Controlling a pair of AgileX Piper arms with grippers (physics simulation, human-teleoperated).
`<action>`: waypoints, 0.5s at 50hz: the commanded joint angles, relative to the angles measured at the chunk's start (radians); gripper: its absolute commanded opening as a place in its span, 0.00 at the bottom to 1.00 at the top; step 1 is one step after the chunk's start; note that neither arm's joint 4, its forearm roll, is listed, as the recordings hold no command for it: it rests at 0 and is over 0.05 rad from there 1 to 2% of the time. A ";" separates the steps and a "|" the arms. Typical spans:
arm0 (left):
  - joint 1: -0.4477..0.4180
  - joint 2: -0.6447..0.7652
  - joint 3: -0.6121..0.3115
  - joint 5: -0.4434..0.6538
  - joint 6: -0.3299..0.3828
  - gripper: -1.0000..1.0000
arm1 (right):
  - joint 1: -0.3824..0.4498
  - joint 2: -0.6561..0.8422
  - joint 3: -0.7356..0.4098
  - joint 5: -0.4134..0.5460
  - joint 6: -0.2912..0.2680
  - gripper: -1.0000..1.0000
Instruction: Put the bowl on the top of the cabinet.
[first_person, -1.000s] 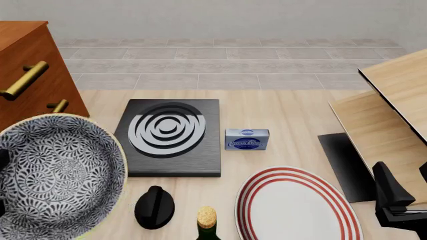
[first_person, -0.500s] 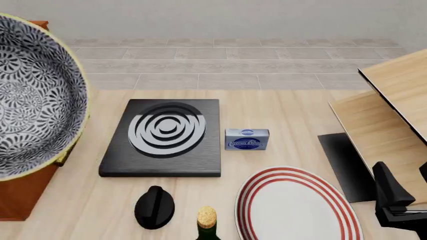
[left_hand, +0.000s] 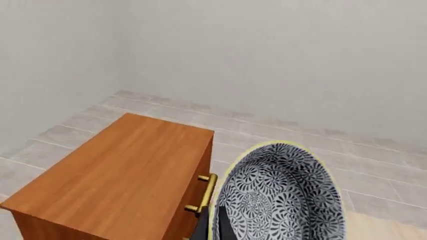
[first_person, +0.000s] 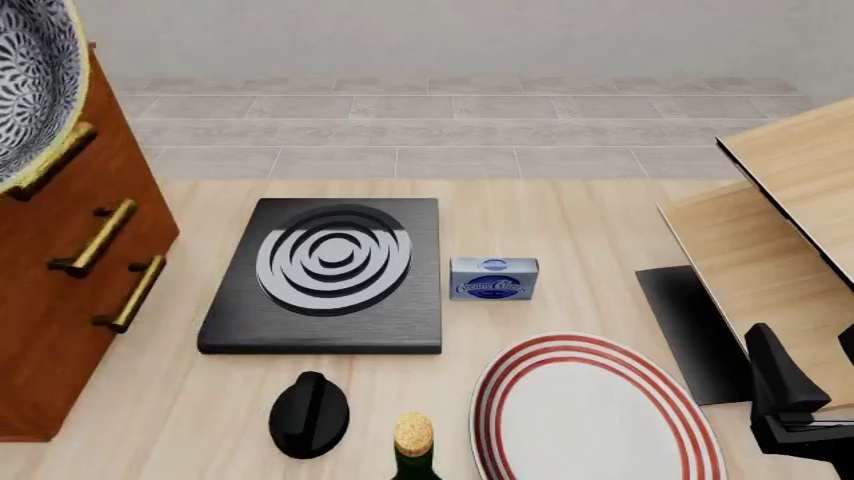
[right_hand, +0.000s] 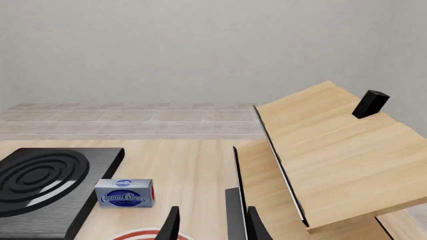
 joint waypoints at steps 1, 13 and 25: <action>0.095 0.041 -0.052 -0.038 -0.112 0.00 | 0.000 0.000 0.000 0.000 0.000 1.00; 0.213 0.134 -0.058 -0.090 -0.245 0.00 | 0.000 0.000 0.000 0.000 0.000 1.00; 0.260 0.190 -0.044 -0.118 -0.388 0.00 | 0.000 0.000 0.000 0.000 0.000 1.00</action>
